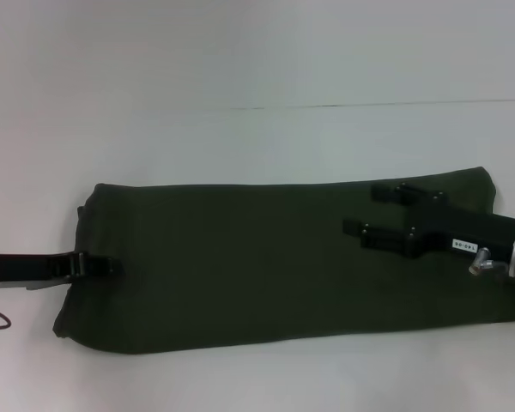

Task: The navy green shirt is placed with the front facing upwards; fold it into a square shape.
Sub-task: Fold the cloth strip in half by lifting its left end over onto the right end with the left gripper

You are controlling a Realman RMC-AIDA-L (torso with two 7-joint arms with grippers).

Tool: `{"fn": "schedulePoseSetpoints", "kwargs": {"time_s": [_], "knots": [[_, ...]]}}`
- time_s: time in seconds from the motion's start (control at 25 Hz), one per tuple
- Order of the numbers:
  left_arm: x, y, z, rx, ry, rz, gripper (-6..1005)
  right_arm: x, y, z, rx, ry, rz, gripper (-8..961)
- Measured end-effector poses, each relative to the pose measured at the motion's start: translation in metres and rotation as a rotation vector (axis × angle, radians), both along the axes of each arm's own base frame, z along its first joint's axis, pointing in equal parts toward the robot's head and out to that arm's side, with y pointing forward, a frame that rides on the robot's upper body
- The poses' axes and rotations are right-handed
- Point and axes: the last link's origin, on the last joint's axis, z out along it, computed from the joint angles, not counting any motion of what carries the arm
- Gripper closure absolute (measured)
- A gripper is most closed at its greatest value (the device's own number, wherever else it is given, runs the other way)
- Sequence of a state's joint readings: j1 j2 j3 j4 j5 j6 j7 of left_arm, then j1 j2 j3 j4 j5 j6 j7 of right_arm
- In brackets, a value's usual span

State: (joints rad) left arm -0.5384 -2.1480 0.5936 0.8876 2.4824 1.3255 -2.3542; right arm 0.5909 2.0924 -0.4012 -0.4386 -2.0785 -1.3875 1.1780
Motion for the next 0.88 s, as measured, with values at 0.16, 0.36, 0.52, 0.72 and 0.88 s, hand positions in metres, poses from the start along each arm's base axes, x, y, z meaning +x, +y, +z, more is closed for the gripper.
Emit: {"fn": "schedulePoseSetpoints", "kwargs": {"time_s": [0.16,0.36,0.52,0.72,0.88], "knots": [[0.0,0.001,0.0,0.001,0.001,-0.002,657,-0.001,0.001,0.0,0.002,0.003,0.001,54],[0.001,0.001,0.0,0.002,0.001,-0.002,760,-0.002,0.002,0.001,0.007,0.006,0.005,54],[0.001,0.001,-0.001,0.001,0.0,-0.002,842,-0.003,0.002,0.001,0.008,0.008,0.007,54],[0.001,0.001,0.005,0.02,0.007,-0.007,897,-0.003,0.002,0.001,0.009,0.008,0.005,53],[0.004,0.001,0.014,0.053,0.008,-0.03,904,-0.003,0.002,0.0,0.008,0.009,0.001,53]]}}
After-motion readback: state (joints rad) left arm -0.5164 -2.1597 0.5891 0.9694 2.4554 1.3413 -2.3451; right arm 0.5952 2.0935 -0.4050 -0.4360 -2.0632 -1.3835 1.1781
